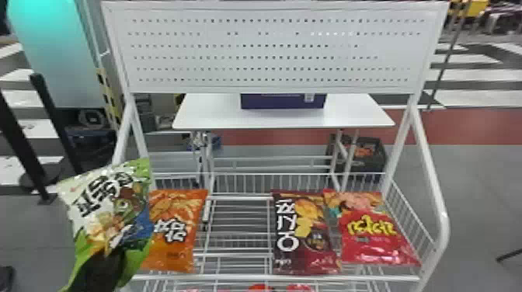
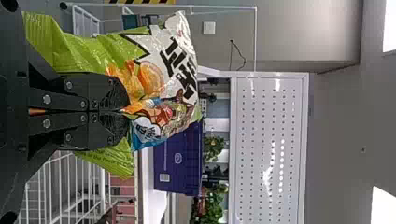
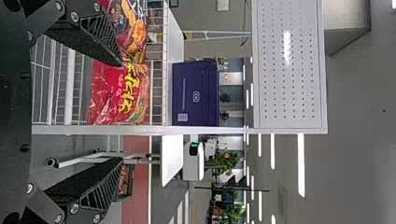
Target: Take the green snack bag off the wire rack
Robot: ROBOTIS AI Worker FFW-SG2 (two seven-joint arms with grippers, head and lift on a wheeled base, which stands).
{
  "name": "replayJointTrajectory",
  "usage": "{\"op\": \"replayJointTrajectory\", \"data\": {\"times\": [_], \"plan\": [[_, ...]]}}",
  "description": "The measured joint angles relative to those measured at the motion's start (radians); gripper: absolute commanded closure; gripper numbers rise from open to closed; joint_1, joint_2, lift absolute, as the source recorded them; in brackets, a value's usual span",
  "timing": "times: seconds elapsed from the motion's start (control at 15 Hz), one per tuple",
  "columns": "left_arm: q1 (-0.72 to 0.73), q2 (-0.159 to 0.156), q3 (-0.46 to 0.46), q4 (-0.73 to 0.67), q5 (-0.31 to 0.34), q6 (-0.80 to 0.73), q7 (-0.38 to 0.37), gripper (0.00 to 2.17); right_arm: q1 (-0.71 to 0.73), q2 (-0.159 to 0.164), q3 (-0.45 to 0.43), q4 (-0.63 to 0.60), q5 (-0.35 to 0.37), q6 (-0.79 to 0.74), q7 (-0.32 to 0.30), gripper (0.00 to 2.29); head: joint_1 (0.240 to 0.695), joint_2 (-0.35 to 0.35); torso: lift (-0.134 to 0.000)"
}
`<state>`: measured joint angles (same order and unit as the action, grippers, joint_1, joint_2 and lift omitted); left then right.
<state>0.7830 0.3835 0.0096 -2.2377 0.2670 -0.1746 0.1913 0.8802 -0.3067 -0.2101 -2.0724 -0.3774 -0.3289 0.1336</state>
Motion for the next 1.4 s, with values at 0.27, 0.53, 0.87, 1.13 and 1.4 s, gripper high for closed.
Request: {"op": "replayJointTrajectory", "data": {"times": [0.27, 0.53, 0.87, 1.13, 1.4], "plan": [[0.087, 0.000, 0.034, 0.000, 0.004, -0.085, -0.013, 1.79, 0.003, -0.002, 0.000, 0.000, -0.001, 0.000, 0.000, 0.17, 0.499, 0.000, 0.000], [0.146, -0.001, 0.072, 0.000, 0.023, -0.148, -0.032, 1.79, 0.007, -0.008, -0.002, -0.002, -0.002, 0.000, 0.000, 0.17, 0.499, 0.000, 0.000], [0.165, -0.004, 0.075, -0.003, 0.028, -0.175, -0.039, 1.79, 0.010, -0.008, -0.001, -0.012, -0.002, 0.000, 0.000, 0.17, 0.499, 0.000, 0.000], [0.166, -0.005, 0.075, 0.000, 0.028, -0.178, -0.039, 1.79, 0.018, -0.008, -0.007, -0.020, -0.002, -0.003, 0.000, 0.17, 0.499, 0.000, 0.000], [0.166, -0.008, 0.075, 0.008, 0.028, -0.188, -0.041, 1.79, 0.026, -0.003, -0.012, -0.027, -0.002, -0.004, 0.001, 0.17, 0.499, 0.000, 0.000]]}}
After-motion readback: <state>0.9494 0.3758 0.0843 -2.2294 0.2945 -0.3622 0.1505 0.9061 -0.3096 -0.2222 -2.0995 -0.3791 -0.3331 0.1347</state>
